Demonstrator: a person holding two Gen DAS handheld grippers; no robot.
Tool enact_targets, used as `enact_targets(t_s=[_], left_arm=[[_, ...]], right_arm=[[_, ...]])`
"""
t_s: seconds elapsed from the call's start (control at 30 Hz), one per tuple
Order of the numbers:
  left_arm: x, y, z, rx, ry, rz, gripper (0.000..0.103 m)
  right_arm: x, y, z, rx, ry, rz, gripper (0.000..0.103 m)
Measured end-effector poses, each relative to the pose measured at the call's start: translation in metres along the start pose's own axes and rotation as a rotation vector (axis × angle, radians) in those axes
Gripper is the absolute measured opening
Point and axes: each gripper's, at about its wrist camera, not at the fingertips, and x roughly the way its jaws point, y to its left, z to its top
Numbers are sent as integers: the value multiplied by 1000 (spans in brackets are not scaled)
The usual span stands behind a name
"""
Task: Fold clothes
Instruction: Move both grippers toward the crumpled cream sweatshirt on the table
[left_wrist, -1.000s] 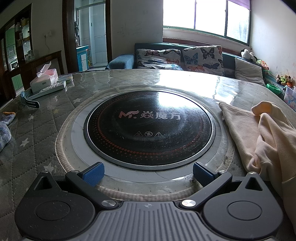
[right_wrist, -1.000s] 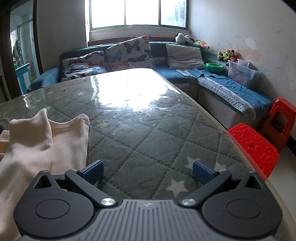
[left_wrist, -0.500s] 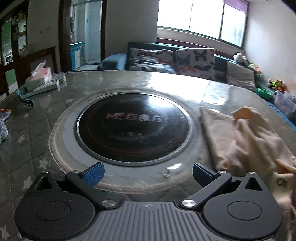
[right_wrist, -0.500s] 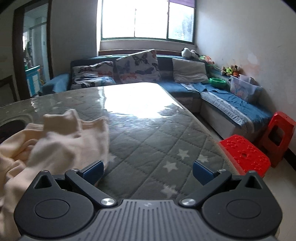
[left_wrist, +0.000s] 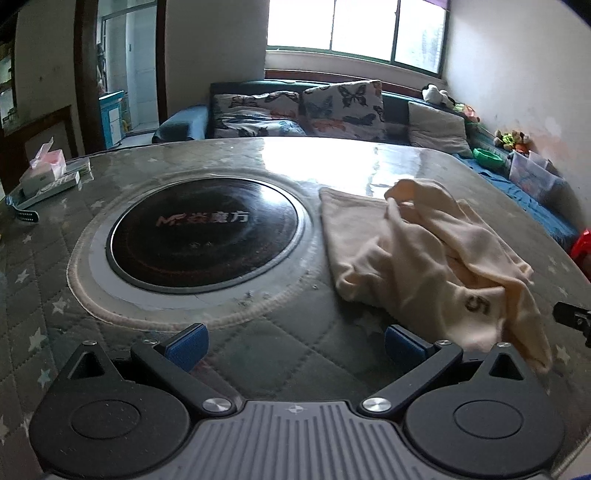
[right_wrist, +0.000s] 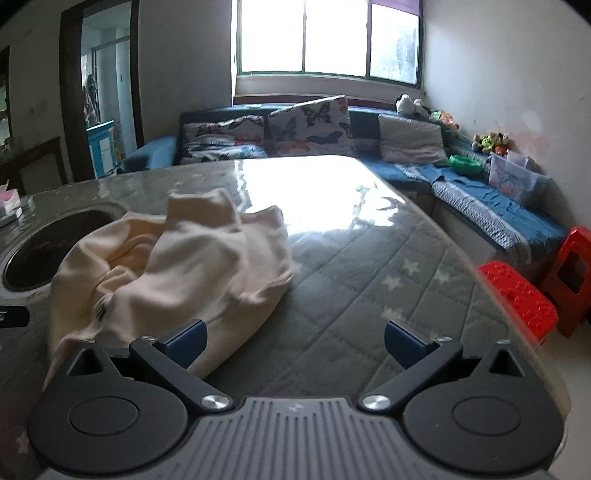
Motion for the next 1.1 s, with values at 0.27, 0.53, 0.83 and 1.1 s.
enact_targets(t_s=[0.27, 0.53, 0.83, 1.1], left_arm=[[-9, -15, -10, 21, 24, -9, 103], [-17, -25, -18, 44, 37, -18, 103], [-19, -36, -23, 79, 58, -19, 103], [-14, -45, -24, 104, 77, -22, 103]], right_arm=[[-19, 3, -9, 11, -7, 27, 103], [-29, 11, -17, -2, -5, 45, 103], [-37, 15, -23, -11, -4, 59, 103], [-36, 16, -22, -17, -2, 81, 103]])
